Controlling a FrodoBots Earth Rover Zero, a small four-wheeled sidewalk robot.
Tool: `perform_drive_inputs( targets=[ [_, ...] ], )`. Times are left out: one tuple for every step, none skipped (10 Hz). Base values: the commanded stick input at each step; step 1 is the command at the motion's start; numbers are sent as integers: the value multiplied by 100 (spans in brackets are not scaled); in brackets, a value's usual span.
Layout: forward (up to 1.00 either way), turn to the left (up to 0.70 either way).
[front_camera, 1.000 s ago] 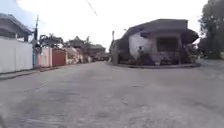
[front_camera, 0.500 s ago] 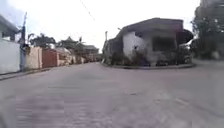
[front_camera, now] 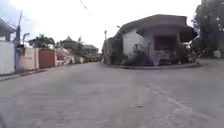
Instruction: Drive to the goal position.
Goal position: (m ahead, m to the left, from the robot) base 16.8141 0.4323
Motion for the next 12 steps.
perform_drive_inputs(
  targets=[
    [100, 0],
    [100, 0],
    [100, 0],
    [100, 0],
    [100, 0],
    [100, 0],
    [100, 0],
    [100, 0],
    [100, 0],
    [100, 0],
    [100, 0],
    [100, 0]
  ],
)
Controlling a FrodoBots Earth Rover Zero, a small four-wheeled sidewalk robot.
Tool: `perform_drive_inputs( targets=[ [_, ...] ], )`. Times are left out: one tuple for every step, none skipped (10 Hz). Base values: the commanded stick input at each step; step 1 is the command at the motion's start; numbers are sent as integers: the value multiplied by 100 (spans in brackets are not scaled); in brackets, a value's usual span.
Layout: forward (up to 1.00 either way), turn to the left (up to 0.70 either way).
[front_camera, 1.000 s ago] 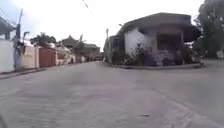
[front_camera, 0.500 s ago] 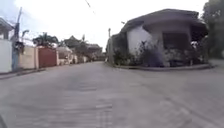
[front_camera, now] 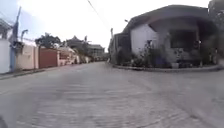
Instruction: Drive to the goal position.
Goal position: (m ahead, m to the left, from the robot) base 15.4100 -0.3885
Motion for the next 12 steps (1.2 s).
perform_drive_inputs(
  targets=[
    [100, 0],
    [100, 0],
    [100, 0],
    [100, 0],
    [100, 0],
    [100, 0],
    [100, 0],
    [100, 0],
    [100, 0],
    [100, 0],
    [100, 0],
    [100, 0]
  ],
)
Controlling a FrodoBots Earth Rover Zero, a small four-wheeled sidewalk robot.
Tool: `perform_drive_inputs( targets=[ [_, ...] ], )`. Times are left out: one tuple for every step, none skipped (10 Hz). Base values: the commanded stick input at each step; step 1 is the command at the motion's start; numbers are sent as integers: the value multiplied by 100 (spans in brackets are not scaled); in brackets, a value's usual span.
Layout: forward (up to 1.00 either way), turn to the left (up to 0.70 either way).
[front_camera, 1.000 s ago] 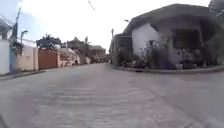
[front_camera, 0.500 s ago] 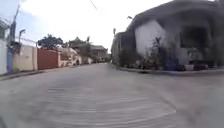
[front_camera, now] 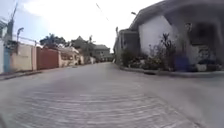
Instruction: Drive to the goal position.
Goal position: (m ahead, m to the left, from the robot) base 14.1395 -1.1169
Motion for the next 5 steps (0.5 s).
perform_drive_inputs(
  targets=[
    [100, 0],
    [100, 0],
    [100, 0],
    [100, 0],
    [100, 0]
  ],
)
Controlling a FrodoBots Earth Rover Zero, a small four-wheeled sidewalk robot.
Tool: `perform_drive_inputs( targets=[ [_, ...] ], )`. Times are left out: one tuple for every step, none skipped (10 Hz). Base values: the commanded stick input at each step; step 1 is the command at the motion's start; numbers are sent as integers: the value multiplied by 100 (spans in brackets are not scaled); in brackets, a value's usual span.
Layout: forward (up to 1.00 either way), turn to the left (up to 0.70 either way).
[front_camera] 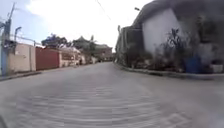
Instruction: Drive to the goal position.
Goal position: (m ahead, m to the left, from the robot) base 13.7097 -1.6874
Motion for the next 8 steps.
perform_drive_inputs(
  targets=[
    [100, 0],
    [100, 0],
    [100, 0],
    [100, 0],
    [100, 0],
    [100, 0],
    [100, 0],
    [100, 0]
  ],
)
